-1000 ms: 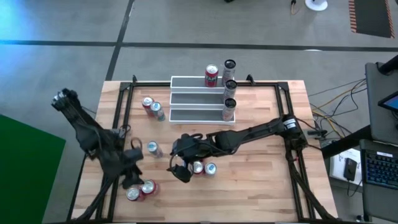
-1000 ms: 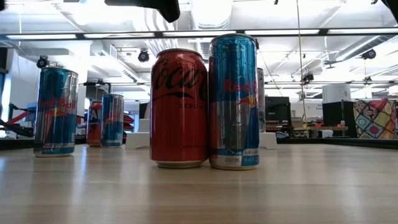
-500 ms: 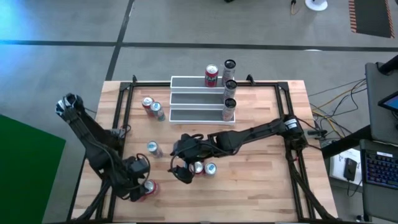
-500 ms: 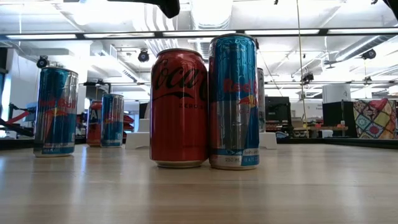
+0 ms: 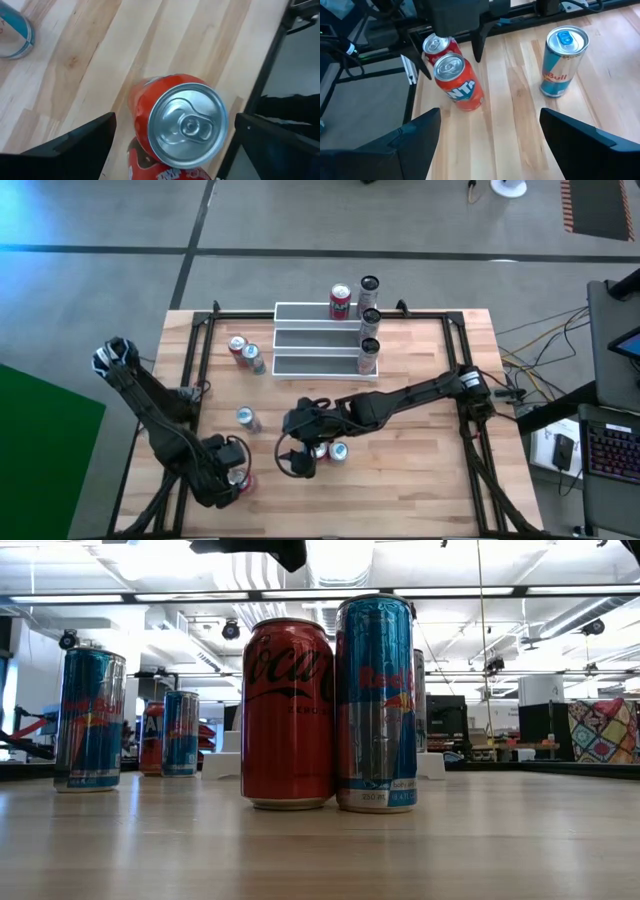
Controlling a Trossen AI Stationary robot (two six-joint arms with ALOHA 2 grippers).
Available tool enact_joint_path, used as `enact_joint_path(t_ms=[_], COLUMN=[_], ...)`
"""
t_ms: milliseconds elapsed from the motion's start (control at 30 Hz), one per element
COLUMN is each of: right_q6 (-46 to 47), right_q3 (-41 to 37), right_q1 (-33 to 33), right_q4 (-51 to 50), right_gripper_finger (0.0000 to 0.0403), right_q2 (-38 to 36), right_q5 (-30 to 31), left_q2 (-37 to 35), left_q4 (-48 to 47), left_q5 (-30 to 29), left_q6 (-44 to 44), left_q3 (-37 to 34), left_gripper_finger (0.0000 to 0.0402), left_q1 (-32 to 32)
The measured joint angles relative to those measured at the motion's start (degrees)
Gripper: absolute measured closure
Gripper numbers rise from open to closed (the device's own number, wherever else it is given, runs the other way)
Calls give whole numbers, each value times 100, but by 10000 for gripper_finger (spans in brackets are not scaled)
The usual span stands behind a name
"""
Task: Place canned beverage on shelf
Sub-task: Put the bottom orange soda can on the middle tier of the shelf aligned with the other orange soda can
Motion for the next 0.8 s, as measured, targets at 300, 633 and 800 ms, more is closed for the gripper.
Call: enact_joint_path(t_ms=[300,633,800], right_q6=[-535,-1450,-1556], right_q3=[-74,613,1344], right_q1=[13,2,50], right_q4=[874,1926,1639], right_gripper_finger=[74,74,74], right_q2=[407,1688,2322], right_q5=[-261,-836,-883], left_q2=[190,148,175], left_q4=[-57,-1867,-1852], left_q5=[11,160,519], left_q6=[470,937,939], left_q3=[284,1388,1272], left_gripper_finger=[27,45,56], left_q1=[0,-11,-11])
